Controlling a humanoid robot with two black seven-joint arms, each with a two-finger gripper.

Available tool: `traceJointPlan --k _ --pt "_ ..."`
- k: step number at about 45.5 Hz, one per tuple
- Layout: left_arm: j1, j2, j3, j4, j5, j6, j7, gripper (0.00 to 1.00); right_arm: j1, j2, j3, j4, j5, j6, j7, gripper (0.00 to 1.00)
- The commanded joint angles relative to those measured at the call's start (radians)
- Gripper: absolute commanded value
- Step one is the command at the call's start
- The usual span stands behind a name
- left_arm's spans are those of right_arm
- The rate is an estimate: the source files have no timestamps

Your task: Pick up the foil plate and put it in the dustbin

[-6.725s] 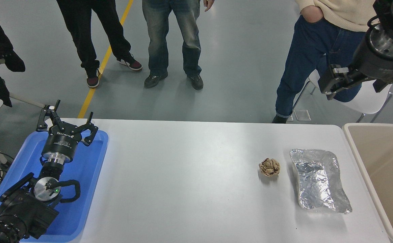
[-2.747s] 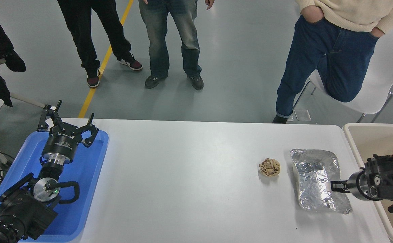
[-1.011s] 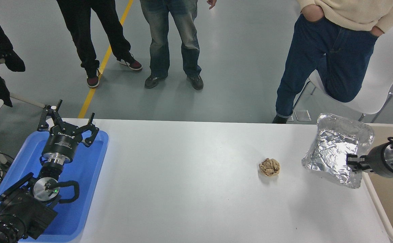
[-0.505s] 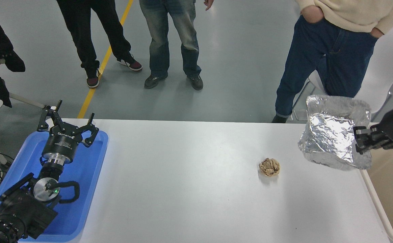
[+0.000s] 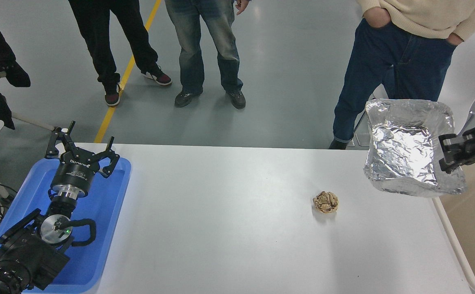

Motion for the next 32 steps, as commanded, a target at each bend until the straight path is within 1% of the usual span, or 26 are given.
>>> traceJointPlan --k 1,17,27,32 --pt "0.0 0.0 0.0 0.0 0.0 0.0 0.0 1.0 0.09 0.001 -0.081 0.001 0.002 0.013 0.0 0.0" --pt "0.0 0.0 0.0 0.0 0.0 0.0 0.0 1.0 0.222 -0.033 -0.33 -0.019 0.003 -0.001 0.0 0.0" --pt "0.001 0.0 0.0 0.0 0.0 0.0 0.0 1.0 0.231 -0.104 -0.456 -0.082 0.003 -0.007 0.0 0.0" --pt "0.001 0.0 0.0 0.0 0.0 0.0 0.0 1.0 0.221 -0.16 -0.497 -0.111 0.002 -0.042 -0.001 0.0"
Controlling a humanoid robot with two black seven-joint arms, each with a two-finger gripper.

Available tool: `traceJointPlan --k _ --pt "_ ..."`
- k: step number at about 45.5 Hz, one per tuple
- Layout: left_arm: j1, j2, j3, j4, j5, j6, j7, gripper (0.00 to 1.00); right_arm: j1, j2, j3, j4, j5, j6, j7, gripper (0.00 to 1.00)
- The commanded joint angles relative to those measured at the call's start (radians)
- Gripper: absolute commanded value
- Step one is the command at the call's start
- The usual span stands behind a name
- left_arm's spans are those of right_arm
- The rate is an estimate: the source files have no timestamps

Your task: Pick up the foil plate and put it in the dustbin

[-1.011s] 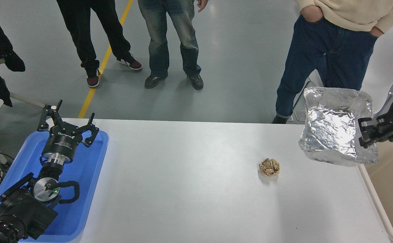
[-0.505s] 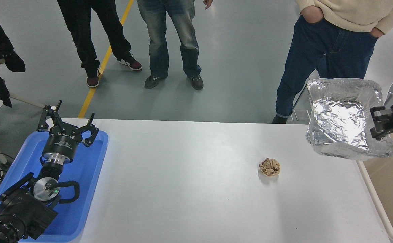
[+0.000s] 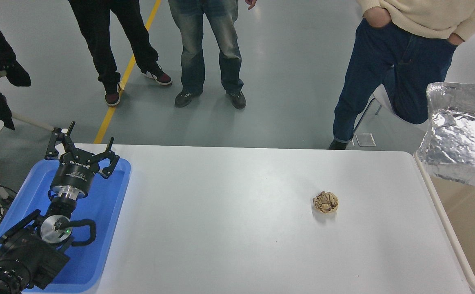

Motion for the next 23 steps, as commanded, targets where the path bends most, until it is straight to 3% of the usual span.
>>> traceJointPlan --k 1,11,23 --pt "-0.001 0.0 0.0 0.0 0.0 0.0 0.0 1.0 0.005 -0.097 -0.126 -0.062 -0.006 -0.044 -0.001 0.0" --pt "-0.001 0.0 0.0 0.0 0.0 0.0 0.0 1.0 -0.202 -0.263 -0.052 -0.26 -0.003 -0.168 0.0 0.0" --pt "0.0 0.0 0.0 0.0 0.0 0.002 0.0 1.0 -0.84 -0.279 0.353 -0.412 -0.001 -0.5 0.0 0.0"
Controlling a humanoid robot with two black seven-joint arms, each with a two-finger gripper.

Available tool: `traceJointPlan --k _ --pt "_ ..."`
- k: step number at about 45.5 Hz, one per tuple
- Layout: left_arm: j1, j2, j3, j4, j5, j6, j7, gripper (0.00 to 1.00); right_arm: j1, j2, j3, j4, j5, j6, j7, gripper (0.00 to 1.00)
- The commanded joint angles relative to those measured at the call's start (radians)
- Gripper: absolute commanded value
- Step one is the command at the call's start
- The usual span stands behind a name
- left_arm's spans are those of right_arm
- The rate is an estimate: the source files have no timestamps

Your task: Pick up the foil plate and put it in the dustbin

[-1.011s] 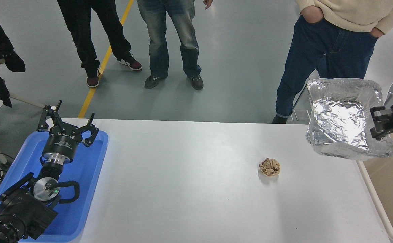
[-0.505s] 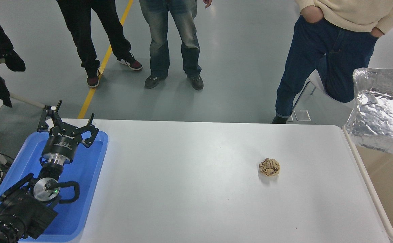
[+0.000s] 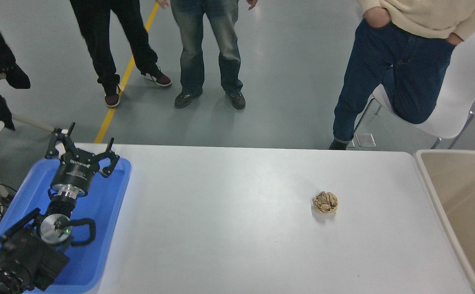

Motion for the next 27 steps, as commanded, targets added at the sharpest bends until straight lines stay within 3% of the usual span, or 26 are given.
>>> traceJointPlan --k 1,12,27 --pt "0.0 0.0 0.0 0.0 0.0 0.001 0.0 1.0 -0.528 -0.045 0.33 -0.17 0.003 -0.255 0.0 0.0" --pt "0.0 0.0 0.0 0.0 0.0 0.001 0.0 1.0 -1.023 -0.03 0.792 -0.377 0.003 -0.334 0.0 0.0" --pt "0.0 0.0 0.0 0.0 0.0 0.001 0.0 1.0 -1.476 0.188 1.205 -0.733 0.037 -0.414 0.0 0.0"
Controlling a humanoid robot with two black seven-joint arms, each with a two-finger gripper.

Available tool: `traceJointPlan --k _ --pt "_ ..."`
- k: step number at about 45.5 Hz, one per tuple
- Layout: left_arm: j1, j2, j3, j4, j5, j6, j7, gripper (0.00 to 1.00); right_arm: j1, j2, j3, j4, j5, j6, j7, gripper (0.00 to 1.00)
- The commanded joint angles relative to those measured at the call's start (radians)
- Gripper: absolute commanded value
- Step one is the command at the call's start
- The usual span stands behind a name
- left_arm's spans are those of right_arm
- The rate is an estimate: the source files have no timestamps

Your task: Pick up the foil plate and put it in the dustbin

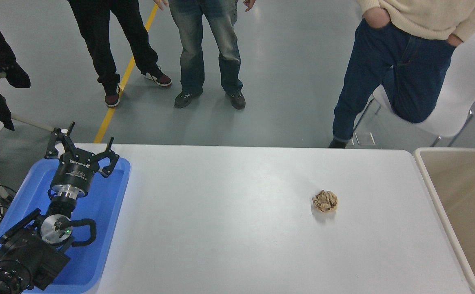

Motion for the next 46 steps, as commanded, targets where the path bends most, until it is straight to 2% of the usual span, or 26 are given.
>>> traceJointPlan --k 1,19,32,46 --pt "0.0 0.0 0.0 0.0 0.0 0.0 0.0 1.0 -0.343 0.136 0.304 -0.267 0.038 -0.069 0.0 0.0" --pt "0.0 0.0 0.0 0.0 0.0 0.0 0.0 1.0 -0.533 0.39 0.339 -0.627 0.205 -0.179 0.0 0.0" --pt "0.0 0.0 0.0 0.0 0.0 0.0 0.0 1.0 -0.581 0.426 0.347 -0.635 0.208 -0.276 -0.001 0.0" --pt "0.0 0.0 0.0 0.0 0.0 0.0 0.0 1.0 -0.582 0.434 0.368 -0.636 0.206 -0.296 0.0 0.02"
